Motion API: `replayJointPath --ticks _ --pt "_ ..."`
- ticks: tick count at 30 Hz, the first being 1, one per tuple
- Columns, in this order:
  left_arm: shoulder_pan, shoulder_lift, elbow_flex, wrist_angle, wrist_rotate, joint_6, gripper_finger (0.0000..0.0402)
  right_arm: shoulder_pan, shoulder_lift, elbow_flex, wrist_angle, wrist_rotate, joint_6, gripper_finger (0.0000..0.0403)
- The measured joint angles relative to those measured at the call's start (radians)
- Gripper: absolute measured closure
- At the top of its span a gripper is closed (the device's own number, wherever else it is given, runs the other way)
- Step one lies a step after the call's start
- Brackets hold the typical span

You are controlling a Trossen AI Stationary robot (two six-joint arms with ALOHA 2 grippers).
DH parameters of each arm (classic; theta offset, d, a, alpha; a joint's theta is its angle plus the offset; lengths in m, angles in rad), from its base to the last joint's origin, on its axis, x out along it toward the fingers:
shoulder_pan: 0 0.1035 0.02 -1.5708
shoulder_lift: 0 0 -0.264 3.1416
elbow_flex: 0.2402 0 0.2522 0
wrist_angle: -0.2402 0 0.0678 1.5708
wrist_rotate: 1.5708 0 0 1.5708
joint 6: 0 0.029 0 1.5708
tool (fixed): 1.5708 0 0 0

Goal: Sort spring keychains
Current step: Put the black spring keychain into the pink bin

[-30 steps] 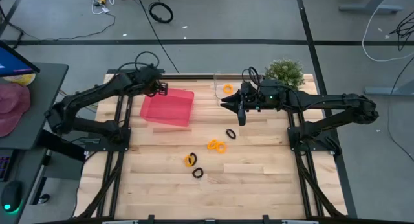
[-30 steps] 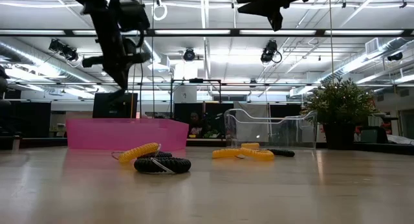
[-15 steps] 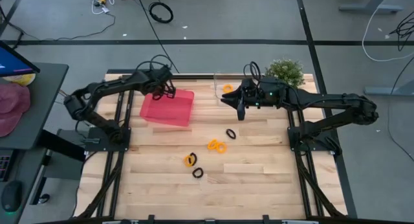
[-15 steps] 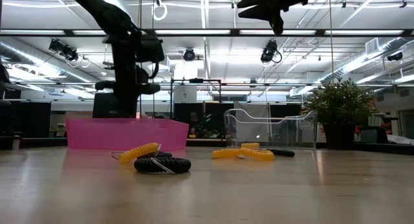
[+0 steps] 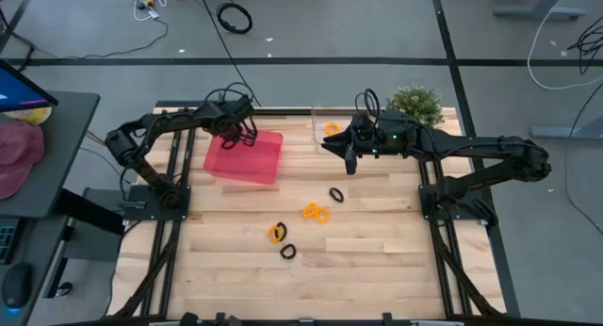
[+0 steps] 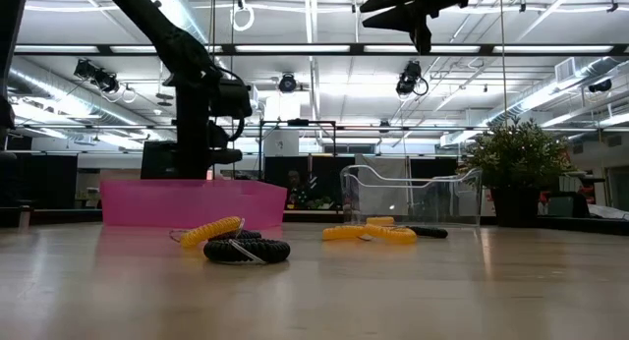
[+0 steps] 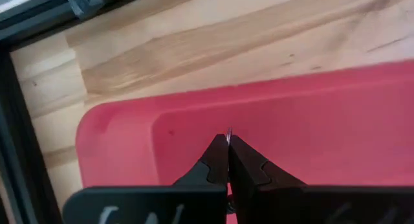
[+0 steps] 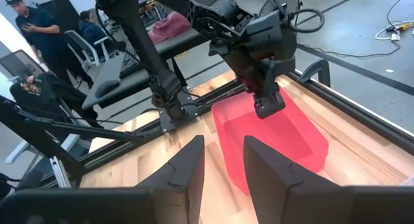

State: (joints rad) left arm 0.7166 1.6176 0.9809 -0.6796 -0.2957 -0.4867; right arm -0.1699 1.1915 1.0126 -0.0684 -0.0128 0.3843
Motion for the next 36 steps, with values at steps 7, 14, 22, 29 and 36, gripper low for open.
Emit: replayJointPath --ticks 7,14,22,29,36 --pt "-0.011 0.0 -0.063 0.001 0.027 0.028 0.0401 0.0 0.0 0.0 0.0 -0.003 0.0 0.0291" --pt "-0.014 0.0 -0.091 0.022 0.031 0.028 0.0401 0.0 0.0 0.0 0.0 -0.003 -0.004 0.0291" --pt "-0.014 0.0 -0.091 0.047 0.042 0.029 0.0402 0.0 0.0 0.0 0.0 -0.003 -0.008 0.0291" --pt "-0.013 0.0 -0.091 0.06 0.043 0.053 0.0402 0.0 0.0 0.0 0.0 -0.003 -0.008 0.0291" --pt "-0.013 0.0 -0.091 0.06 0.043 0.053 0.0402 0.0 0.0 0.0 0.0 -0.002 -0.008 0.0291"
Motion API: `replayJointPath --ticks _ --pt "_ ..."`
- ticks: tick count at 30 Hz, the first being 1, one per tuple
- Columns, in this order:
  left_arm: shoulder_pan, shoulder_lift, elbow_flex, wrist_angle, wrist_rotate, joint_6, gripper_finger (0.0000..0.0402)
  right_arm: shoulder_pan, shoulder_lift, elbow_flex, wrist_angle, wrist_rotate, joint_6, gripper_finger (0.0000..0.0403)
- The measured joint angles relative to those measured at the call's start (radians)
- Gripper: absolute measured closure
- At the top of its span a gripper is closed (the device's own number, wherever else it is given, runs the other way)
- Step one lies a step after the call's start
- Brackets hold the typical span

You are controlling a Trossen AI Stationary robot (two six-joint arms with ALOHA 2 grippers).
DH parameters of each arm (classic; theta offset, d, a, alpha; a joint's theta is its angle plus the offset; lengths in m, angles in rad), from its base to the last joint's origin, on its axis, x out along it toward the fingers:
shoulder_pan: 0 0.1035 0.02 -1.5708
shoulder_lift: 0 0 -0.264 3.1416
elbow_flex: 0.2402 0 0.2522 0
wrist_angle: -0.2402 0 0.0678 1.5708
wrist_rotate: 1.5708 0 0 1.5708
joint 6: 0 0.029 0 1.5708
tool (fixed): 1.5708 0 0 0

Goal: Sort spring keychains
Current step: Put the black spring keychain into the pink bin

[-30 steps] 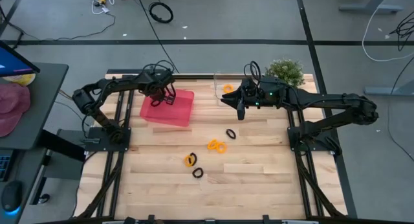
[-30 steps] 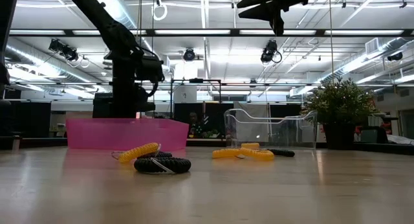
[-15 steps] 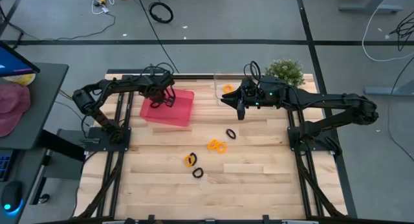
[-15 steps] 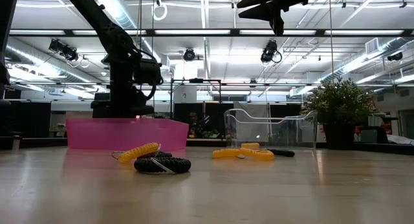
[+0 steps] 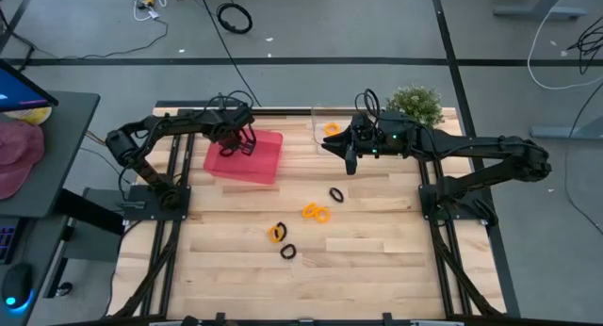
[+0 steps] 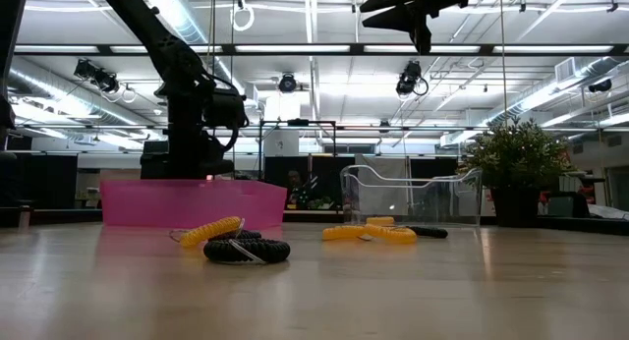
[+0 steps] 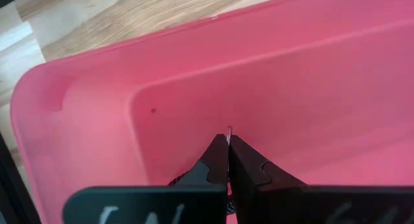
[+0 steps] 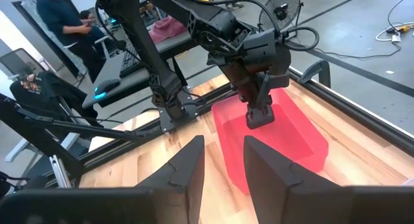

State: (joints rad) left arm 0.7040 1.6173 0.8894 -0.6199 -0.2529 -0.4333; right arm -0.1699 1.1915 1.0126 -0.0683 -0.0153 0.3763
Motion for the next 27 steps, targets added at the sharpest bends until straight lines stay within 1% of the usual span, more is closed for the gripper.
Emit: replayJointPath --ticks 17,27 --pt "0.006 0.0 0.0 -0.001 0.034 -0.001 0.0401 0.0 0.0 0.0 0.0 0.0 0.007 0.0291" --pt "0.006 0.035 0.002 -0.004 0.059 -0.003 0.0401 0.001 0.0 0.0 -0.002 0.0 0.007 0.0291"
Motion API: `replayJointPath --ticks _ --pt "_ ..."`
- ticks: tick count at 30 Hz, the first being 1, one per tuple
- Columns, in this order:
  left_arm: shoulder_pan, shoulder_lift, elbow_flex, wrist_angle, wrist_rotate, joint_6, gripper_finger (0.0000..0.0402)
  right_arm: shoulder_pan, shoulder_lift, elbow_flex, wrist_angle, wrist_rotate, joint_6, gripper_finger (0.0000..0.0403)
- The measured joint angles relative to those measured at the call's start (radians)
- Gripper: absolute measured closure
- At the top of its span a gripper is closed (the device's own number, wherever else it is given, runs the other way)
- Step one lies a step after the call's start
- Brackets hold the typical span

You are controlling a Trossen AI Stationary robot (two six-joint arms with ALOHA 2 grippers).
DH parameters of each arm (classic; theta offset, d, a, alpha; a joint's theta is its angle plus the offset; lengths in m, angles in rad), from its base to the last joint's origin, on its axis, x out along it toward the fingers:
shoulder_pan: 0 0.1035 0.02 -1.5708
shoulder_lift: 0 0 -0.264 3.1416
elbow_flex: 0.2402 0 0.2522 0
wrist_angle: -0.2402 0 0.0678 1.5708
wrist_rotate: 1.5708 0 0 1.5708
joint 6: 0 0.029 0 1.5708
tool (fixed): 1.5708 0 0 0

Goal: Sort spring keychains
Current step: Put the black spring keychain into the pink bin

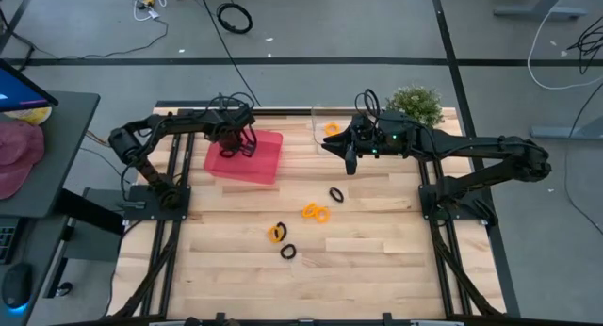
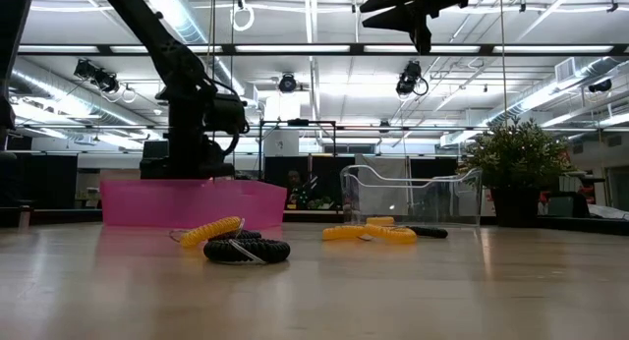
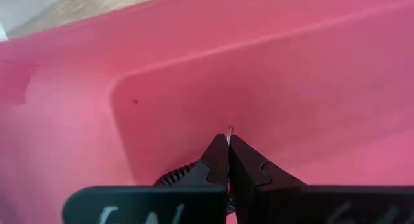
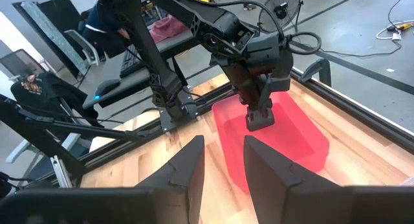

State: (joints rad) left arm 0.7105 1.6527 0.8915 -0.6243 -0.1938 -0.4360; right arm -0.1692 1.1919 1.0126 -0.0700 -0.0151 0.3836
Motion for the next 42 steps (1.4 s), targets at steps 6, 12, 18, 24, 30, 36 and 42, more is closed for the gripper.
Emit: replayJointPath --ticks 6,12,18,24,30,36,42 --pt "0.0 0.002 0.0 0.013 -0.004 0.003 0.0397 0.0 0.0 0.0 0.0 0.0 0.0 0.0291" --pt "0.0 0.006 -0.003 0.017 0.008 0.011 0.0372 0.0 0.0 0.0 0.0 0.0 0.0 0.0291" --pt "0.0 0.007 -0.004 0.032 0.006 0.011 0.0342 0.0 0.0 0.0 0.0 0.0 0.0 0.0291" --pt "-0.001 0.007 -0.004 0.035 0.015 0.014 0.0293 0.0 0.0 0.0 0.0 0.0 0.0 0.0291" --pt "-0.001 -0.003 -0.003 0.021 0.016 0.014 0.0219 0.0 0.0 0.0 0.0 0.0 0.0 0.0291" --pt "-0.001 -0.067 -0.002 0.019 0.016 0.015 0.0152 0.0 0.0 0.0 0.0 0.0 0.0 0.0291" --pt "-0.003 -0.18 -0.002 0.029 0.081 0.061 0.0117 0.0 0.0 0.0 0.001 0.0 0.0 0.0291"
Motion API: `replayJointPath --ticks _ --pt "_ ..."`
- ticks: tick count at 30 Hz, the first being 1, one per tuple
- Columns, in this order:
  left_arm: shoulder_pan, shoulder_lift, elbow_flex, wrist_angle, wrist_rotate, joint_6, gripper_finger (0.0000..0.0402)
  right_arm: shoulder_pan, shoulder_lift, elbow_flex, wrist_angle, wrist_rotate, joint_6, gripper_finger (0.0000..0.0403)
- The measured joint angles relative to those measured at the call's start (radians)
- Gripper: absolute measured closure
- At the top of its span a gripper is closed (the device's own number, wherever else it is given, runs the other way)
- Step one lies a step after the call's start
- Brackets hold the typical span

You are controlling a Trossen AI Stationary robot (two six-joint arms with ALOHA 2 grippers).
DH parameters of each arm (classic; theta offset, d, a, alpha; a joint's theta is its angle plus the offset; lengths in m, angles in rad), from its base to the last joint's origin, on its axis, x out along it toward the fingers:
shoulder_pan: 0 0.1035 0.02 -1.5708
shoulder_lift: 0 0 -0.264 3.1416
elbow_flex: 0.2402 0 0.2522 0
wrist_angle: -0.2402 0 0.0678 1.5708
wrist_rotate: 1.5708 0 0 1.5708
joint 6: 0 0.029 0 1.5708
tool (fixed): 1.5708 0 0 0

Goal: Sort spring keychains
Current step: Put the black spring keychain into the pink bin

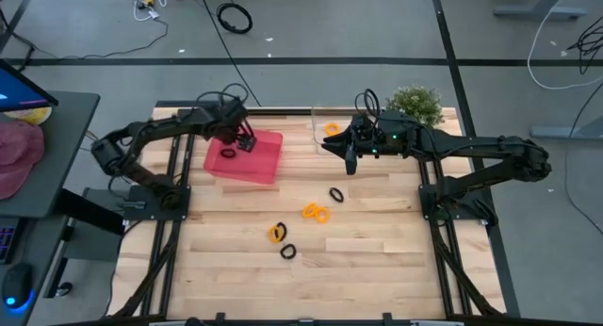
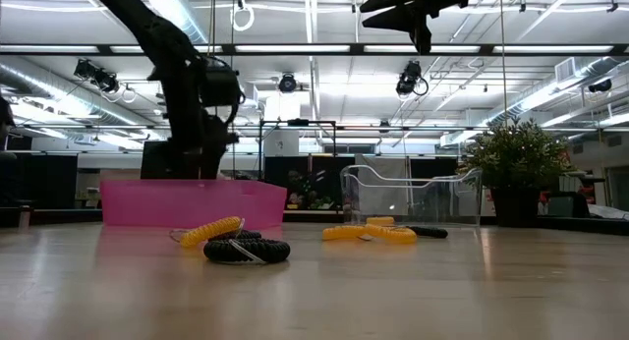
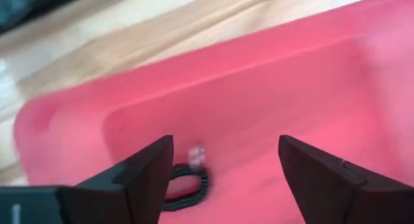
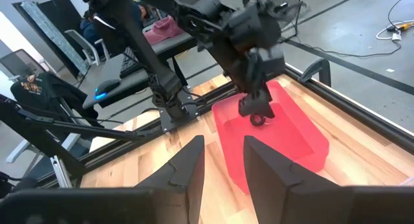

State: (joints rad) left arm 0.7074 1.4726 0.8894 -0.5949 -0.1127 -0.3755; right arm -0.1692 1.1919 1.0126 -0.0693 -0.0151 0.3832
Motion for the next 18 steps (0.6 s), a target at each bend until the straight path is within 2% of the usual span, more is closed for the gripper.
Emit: replayJointPath --ticks 4,7,12,18 --pt "-0.009 -0.09 0.0 0.058 0.131 0.101 0.0124 0.0 0.0 0.0 0.0 0.0 -0.01 0.0291" --pt "-0.036 -0.169 0.0 0.125 0.19 0.144 0.0141 0.0 0.0 0.0 0.001 -0.002 -0.011 0.0291" --pt "-0.108 -0.278 0.001 0.295 0.191 0.159 0.0179 0.0 0.0 0.0 0.001 -0.011 -0.014 0.0291" --pt "-0.216 -0.353 0.001 0.51 0.19 0.151 0.024 0.0 0.0 0.0 0.001 -0.011 -0.025 0.0291"
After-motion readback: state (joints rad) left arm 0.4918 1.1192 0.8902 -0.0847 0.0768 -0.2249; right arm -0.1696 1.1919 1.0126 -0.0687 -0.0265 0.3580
